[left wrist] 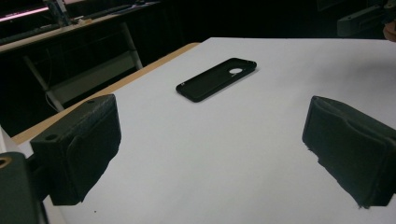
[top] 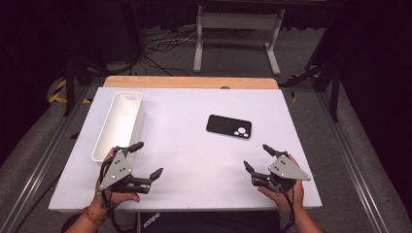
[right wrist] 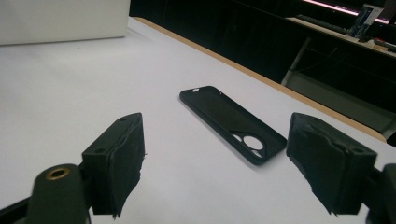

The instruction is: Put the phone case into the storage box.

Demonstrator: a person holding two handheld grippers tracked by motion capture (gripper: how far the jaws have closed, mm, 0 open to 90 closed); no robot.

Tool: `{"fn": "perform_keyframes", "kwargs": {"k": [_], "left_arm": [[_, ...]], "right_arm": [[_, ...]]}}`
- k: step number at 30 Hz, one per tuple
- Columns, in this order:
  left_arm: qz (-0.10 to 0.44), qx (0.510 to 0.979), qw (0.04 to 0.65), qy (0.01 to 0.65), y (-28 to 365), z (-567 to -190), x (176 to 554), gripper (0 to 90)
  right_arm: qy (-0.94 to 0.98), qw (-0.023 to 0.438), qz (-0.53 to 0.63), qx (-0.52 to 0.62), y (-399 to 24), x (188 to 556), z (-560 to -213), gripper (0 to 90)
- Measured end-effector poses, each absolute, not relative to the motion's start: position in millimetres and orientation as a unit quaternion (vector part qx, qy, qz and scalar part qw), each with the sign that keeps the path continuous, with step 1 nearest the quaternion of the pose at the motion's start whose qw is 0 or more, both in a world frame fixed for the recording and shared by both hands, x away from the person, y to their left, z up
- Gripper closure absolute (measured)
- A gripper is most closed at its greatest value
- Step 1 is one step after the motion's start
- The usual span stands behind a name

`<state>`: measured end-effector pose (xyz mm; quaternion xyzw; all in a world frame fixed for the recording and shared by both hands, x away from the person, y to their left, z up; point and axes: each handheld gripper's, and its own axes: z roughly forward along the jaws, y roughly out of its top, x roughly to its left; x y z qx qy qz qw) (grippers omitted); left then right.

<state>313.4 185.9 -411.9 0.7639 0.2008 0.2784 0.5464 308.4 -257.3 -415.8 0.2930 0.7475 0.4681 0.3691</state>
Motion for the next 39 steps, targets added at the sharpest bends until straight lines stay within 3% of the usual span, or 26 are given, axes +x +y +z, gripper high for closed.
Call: {"fn": "perform_keyframes", "kwargs": {"k": [4, 10, 12, 13, 18, 19, 21, 22, 24, 39], "left_arm": [[0.273, 0.762, 0.55, 0.205, 185, -413, 313, 5.1], [0.268, 0.767, 0.55, 0.197, 185, -413, 315, 6.4], [0.269, 0.768, 0.547, 0.196, 185, -413, 315, 6.5], [0.27, 0.768, 0.547, 0.197, 186, -413, 316, 6.5], [0.262, 0.77, 0.546, 0.199, 183, -417, 316, 7.0], [0.262, 0.77, 0.546, 0.199, 183, -417, 316, 6.8], [0.267, 0.772, 0.542, 0.197, 182, -417, 316, 7.0], [0.267, 0.772, 0.542, 0.197, 182, -417, 316, 7.1], [0.263, 0.772, 0.543, 0.198, 184, -417, 316, 7.1], [0.254, 0.778, 0.537, 0.202, 186, -420, 317, 6.8]], "right_arm": [[0.749, 0.368, 0.464, 0.296, -257, 310, -418, 21.6], [0.747, 0.345, 0.476, 0.31, -259, 316, -420, 30.9], [0.75, 0.333, 0.479, 0.312, -259, 318, -420, 40.6], [0.75, 0.333, 0.479, 0.312, -259, 318, -420, 40.6], [0.76, 0.305, 0.488, 0.303, -258, 319, -418, 68.3], [0.76, 0.305, 0.488, 0.303, -258, 319, -418, 68.3], [0.765, 0.298, 0.489, 0.295, -255, 321, -415, 84.0], [0.766, 0.297, 0.488, 0.295, -255, 322, -415, 86.8], [0.766, 0.294, 0.49, 0.294, -254, 323, -414, 90.0], [0.776, 0.3, 0.48, 0.279, -242, 341, -404, 90.0]]}}
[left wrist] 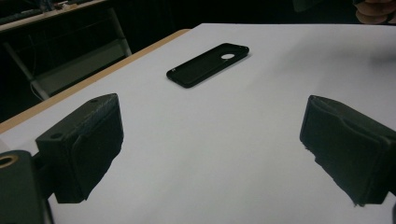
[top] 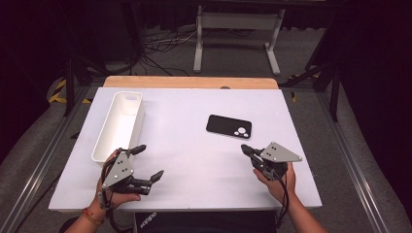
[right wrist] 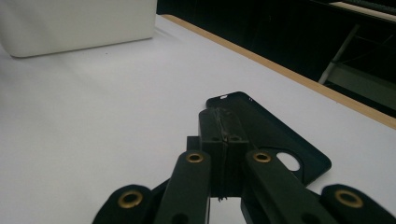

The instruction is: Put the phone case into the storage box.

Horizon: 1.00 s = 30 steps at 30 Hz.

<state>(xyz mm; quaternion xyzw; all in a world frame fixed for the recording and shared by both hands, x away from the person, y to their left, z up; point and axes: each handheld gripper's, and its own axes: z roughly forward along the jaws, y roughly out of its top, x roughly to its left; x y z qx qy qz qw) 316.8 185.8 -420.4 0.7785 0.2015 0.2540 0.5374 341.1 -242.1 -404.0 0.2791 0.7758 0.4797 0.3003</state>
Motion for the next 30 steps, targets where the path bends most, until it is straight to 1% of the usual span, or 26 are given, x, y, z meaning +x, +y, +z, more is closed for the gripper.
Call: {"fn": "perform_keyframes", "kwargs": {"k": [4, 10, 12, 13, 14, 15, 16, 18, 20, 27, 30], "left_arm": [[0.251, 0.776, 0.542, 0.203, 185, -421, 317, 6.9], [0.252, 0.778, 0.541, 0.196, 184, -422, 316, 7.7], [0.251, 0.776, 0.544, 0.197, 185, -422, 317, 7.4], [0.251, 0.776, 0.544, 0.197, 185, -422, 317, 7.2], [0.247, 0.777, 0.544, 0.198, 185, -422, 317, 6.9], [0.247, 0.777, 0.544, 0.198, 186, -422, 318, 6.9], [0.247, 0.778, 0.544, 0.198, 186, -422, 318, 6.7], [0.248, 0.777, 0.542, 0.2, 186, -422, 318, 6.5], [0.244, 0.776, 0.545, 0.203, 187, -422, 318, 6.4], [0.241, 0.775, 0.548, 0.201, 189, -422, 318, 6.1], [0.239, 0.774, 0.55, 0.204, 189, -422, 318, 8.0]], "right_arm": [[0.784, 0.302, 0.466, 0.279, -239, 349, -400, 90.0], [0.786, 0.295, 0.462, 0.287, -228, 375, -392, 90.0], [0.789, 0.299, 0.455, 0.285, -222, 386, -390, 90.0], [0.789, 0.299, 0.455, 0.285, -222, 386, -390, 90.0], [0.788, 0.296, 0.457, 0.286, -216, 400, -384, 90.0], [0.788, 0.296, 0.457, 0.286, -216, 400, -384, 90.0], [0.791, 0.297, 0.454, 0.284, -211, 411, -380, 90.0], [0.791, 0.299, 0.453, 0.281, -209, 414, -378, 90.0], [0.796, 0.302, 0.445, 0.277, -202, 426, -375, 90.0], [0.807, 0.298, 0.42, 0.29, -187, 457, -378, 90.0], [0.808, 0.294, 0.415, 0.298, -185, 466, -380, 90.0]]}}
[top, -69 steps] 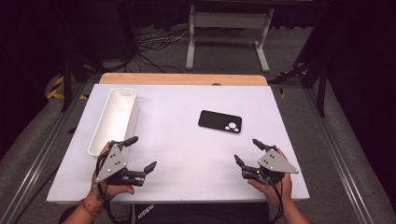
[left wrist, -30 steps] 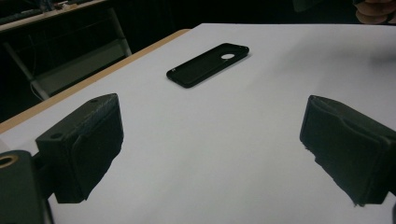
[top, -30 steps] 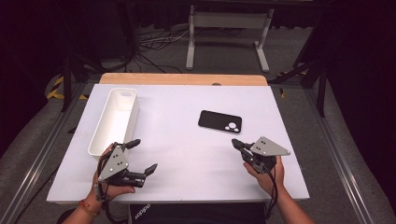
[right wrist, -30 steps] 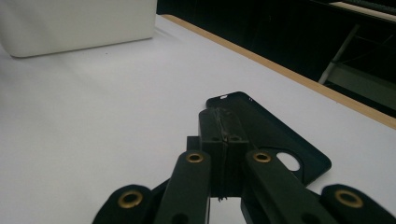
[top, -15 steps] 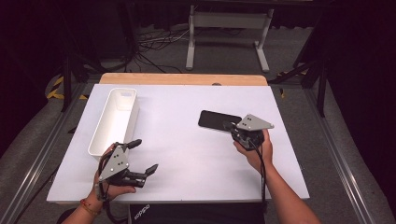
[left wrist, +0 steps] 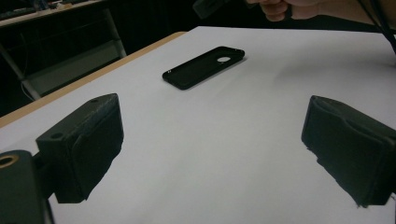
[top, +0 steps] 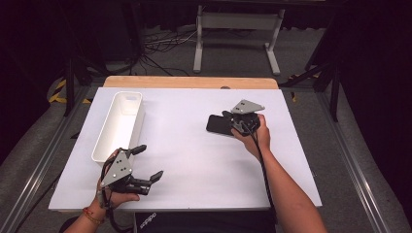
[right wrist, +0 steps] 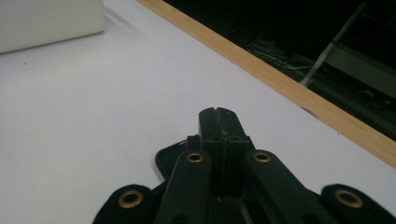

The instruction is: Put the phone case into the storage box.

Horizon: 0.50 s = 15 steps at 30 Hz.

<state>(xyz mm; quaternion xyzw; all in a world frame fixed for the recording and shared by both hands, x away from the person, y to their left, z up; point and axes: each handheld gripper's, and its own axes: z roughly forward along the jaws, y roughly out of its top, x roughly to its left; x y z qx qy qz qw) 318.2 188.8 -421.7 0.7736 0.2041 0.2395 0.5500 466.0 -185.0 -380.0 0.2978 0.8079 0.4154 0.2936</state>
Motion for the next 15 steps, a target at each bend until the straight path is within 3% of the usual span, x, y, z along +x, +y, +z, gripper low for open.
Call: {"fn": "perform_keyframes", "kwargs": {"k": [15], "left_arm": [[0.233, 0.772, 0.556, 0.2, 191, -421, 316, 7.5]], "right_arm": [[0.823, 0.253, 0.363, 0.358, -163, 528, -407, 90.0]]}}
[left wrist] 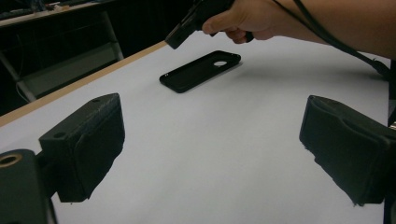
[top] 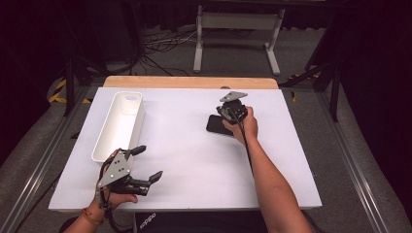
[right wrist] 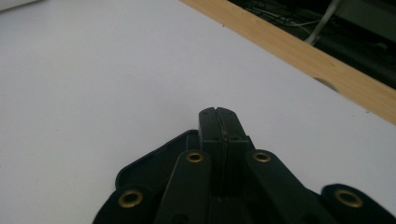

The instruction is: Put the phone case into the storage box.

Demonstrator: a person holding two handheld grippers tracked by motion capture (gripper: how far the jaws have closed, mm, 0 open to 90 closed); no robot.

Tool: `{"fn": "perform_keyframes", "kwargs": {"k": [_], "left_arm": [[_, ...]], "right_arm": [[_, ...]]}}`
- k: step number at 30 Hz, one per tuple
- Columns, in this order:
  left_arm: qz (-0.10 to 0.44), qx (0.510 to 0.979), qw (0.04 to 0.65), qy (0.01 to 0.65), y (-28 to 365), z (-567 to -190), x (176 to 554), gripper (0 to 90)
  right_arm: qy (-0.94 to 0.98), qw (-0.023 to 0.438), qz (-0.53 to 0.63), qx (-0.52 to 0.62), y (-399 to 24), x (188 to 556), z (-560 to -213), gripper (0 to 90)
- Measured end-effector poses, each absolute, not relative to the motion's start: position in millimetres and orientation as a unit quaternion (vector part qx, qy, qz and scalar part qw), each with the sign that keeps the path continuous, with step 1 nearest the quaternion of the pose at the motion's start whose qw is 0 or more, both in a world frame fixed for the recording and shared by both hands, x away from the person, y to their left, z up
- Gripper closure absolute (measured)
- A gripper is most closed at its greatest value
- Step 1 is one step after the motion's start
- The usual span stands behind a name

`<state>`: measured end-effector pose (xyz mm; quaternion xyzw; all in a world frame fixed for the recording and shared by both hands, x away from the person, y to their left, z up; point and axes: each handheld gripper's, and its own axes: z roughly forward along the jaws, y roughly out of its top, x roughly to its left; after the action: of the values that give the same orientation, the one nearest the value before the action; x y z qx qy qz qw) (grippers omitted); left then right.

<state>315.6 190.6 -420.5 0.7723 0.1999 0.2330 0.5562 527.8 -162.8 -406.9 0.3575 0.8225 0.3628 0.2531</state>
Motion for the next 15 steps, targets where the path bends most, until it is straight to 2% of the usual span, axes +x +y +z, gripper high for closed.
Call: {"fn": "perform_keyframes", "kwargs": {"k": [15], "left_arm": [[0.224, 0.771, 0.562, 0.201, 194, -422, 318, 7.4]], "right_arm": [[0.837, 0.22, 0.307, 0.397, -156, 565, -436, 90.0]]}}
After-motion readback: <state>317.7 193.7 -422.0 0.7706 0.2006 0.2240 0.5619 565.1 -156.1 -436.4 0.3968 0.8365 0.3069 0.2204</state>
